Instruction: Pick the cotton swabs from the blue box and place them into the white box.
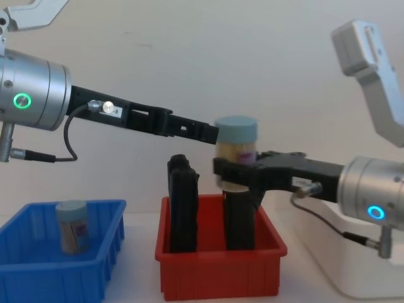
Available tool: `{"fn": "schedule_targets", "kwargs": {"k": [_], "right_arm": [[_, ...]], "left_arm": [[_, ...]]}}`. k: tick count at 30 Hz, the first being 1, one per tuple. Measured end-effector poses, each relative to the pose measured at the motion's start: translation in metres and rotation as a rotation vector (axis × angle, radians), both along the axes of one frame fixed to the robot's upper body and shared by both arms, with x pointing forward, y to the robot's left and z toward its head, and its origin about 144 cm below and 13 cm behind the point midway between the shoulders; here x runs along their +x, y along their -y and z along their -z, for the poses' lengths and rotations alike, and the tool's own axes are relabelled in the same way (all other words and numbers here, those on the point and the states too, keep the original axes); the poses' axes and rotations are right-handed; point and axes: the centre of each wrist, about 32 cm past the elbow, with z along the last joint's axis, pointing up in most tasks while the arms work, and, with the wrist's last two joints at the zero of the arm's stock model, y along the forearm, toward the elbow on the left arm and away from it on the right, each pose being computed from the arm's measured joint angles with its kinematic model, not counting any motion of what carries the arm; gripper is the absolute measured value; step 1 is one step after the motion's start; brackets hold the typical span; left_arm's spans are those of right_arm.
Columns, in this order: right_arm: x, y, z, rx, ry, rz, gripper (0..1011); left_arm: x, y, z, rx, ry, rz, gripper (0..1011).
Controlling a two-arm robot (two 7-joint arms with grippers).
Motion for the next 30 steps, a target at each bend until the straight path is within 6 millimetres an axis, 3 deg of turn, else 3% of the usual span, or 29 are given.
{"fn": "schedule_targets", "kwargs": {"k": [19,30], "right_arm": [[-0.009,0.051,0.001,0.017,-0.014,0.273,647],[-0.001,0.074,0.003,0.027,-0.055,0.419,647]], "left_arm": [[0.000,0.000,0.000,0.000,0.000,0.000,1004],[0.000,0.000,0.000,0.000,0.000,0.000,1004]]}}
